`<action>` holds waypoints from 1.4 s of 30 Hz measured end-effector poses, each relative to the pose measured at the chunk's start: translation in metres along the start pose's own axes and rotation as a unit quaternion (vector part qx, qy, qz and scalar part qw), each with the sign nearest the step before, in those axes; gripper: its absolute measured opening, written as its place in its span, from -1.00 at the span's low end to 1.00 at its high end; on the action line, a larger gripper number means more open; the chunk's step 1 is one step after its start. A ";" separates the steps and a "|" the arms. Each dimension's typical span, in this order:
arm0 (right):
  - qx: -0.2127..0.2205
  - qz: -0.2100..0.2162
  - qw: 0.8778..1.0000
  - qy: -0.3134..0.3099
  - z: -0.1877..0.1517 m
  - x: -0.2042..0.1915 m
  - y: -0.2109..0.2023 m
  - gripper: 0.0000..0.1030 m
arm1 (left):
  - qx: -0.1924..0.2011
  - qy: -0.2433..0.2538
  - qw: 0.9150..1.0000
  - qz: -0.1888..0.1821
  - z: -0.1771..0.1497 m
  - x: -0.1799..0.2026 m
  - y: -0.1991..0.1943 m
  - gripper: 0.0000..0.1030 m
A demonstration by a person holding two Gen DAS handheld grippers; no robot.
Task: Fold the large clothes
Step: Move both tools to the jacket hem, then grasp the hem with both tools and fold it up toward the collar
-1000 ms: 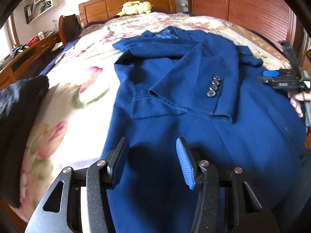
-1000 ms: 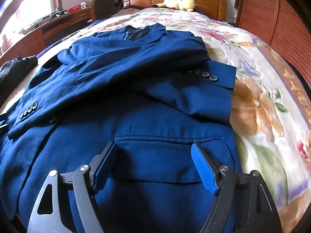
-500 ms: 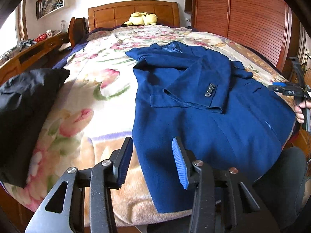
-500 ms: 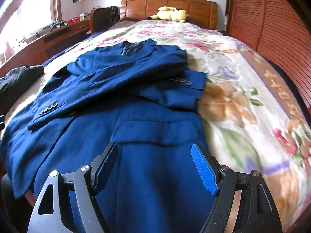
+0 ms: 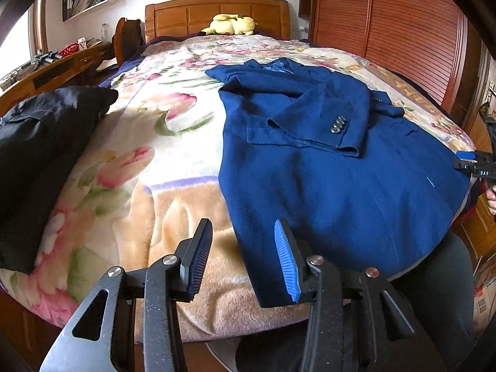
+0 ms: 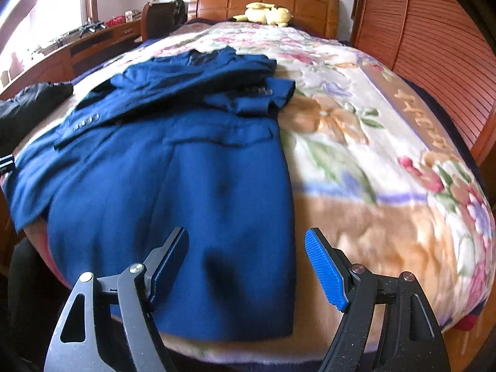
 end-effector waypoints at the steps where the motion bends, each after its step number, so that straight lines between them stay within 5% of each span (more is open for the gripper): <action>1: -0.003 -0.002 1.000 0.001 -0.004 0.002 0.000 0.55 | 0.000 -0.002 1.000 0.000 -0.001 0.000 0.001 -0.17; 9: -0.014 0.007 1.000 0.016 -0.017 0.001 -0.004 0.54 | 0.008 -0.025 1.000 -0.018 -0.006 0.000 0.001 -0.24; 12: -0.019 0.015 1.000 0.005 -0.020 -0.006 -0.005 0.31 | 0.010 -0.020 0.999 -0.033 -0.006 0.004 -0.001 -0.43; 16: -0.018 0.030 0.999 -0.008 -0.023 -0.016 -0.011 -0.34 | 0.011 -0.007 0.999 -0.038 -0.003 0.009 -0.002 -0.87; 20: -0.006 0.047 0.999 -0.007 -0.022 -0.018 -0.019 -0.72 | 0.047 -0.001 0.998 -0.029 0.009 0.012 -0.024 -0.93; 42: 0.176 0.103 0.979 -0.006 0.015 -0.038 -0.166 -0.95 | 0.211 0.027 0.977 0.021 0.091 0.021 -0.147 -0.95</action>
Point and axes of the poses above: each gripper's, at about its wrist camera, not at the fingertips, and y roughly the way its jaws point, x to its right, z to its top, the point moved 5 cm from there along y, roughly the way its jaws point, and after that the axes turned 15 degrees about y, right-handed, at the moved point
